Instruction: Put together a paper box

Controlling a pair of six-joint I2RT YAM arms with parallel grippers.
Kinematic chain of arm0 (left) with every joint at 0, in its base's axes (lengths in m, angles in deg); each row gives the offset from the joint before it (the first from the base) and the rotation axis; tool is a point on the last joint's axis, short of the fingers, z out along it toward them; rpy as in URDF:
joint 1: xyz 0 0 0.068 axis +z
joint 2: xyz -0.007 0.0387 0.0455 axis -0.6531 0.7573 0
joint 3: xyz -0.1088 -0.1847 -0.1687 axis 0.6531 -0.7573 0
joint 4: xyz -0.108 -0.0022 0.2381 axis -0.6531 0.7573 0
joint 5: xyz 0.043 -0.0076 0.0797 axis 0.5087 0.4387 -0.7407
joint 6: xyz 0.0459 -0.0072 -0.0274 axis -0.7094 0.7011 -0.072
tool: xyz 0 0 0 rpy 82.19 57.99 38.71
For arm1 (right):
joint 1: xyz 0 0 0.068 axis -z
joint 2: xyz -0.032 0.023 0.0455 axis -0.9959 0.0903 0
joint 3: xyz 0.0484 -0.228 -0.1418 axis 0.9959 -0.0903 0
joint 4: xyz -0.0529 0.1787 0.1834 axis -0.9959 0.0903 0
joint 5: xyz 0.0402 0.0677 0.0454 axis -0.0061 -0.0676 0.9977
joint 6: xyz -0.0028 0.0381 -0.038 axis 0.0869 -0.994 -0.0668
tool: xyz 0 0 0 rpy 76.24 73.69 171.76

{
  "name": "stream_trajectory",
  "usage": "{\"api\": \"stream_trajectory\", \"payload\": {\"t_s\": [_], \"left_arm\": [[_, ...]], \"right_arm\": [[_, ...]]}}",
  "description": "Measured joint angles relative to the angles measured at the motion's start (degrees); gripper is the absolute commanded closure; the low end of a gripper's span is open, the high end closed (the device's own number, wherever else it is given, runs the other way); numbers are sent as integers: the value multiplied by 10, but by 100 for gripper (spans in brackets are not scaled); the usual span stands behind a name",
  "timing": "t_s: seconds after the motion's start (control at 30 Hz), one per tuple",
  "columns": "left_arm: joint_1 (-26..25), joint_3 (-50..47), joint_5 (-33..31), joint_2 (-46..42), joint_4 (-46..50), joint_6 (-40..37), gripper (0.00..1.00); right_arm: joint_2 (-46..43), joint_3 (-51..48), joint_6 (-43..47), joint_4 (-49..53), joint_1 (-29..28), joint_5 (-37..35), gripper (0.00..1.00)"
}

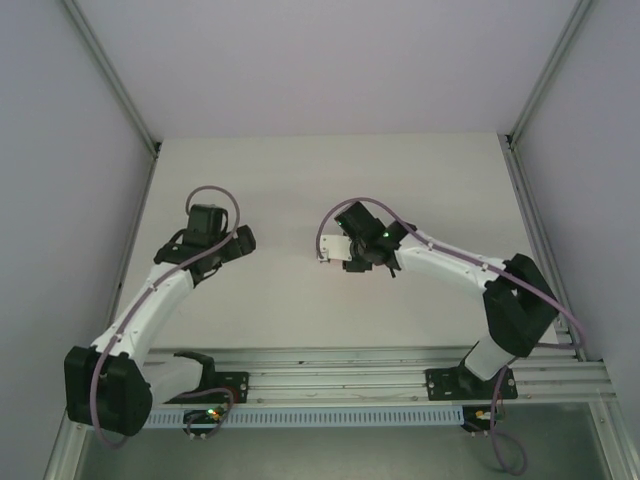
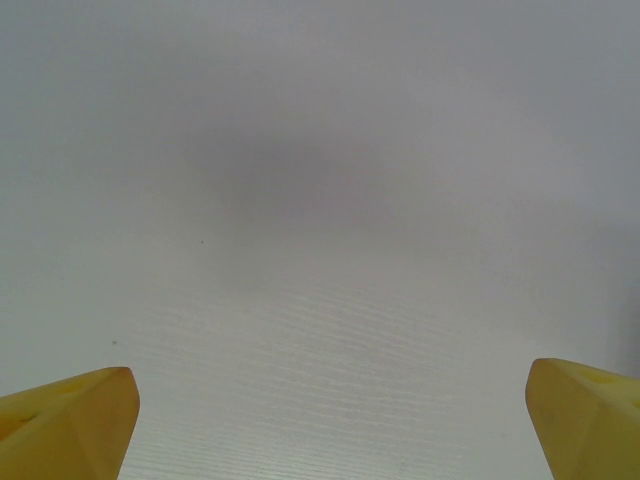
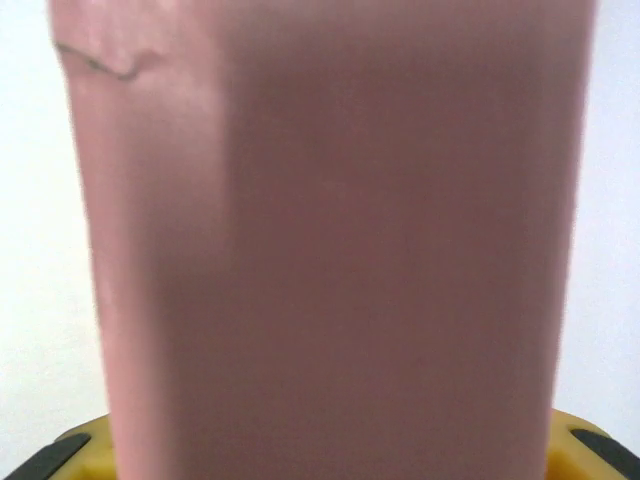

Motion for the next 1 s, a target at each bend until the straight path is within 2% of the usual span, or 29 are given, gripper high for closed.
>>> {"api": "stream_trajectory", "payload": {"t_s": [0.13, 0.27, 0.6, 0.73, 0.87, 0.97, 1.0], "left_arm": [[1, -9, -6, -19, 2, 0, 0], [4, -13, -15, -34, 4, 0, 0], [4, -16, -30, -60, 14, 0, 0], [4, -16, -35, -63, 17, 0, 0], [4, -16, -38, -63, 17, 0, 0], [4, -16, -40, -63, 17, 0, 0], [4, -16, -40, -63, 17, 0, 0]], "right_arm": [[-1, -37, 66, -131, 12, -34, 66], [46, -36, 120, -226, 25, -68, 66], [176, -41, 156, -365, 34, -106, 63], [181, -45, 151, -381, 34, -106, 50], [181, -45, 129, -338, 33, -94, 27], [171, -41, 102, -286, 31, -79, 0], [162, -32, 90, -259, 31, -70, 1]]}}
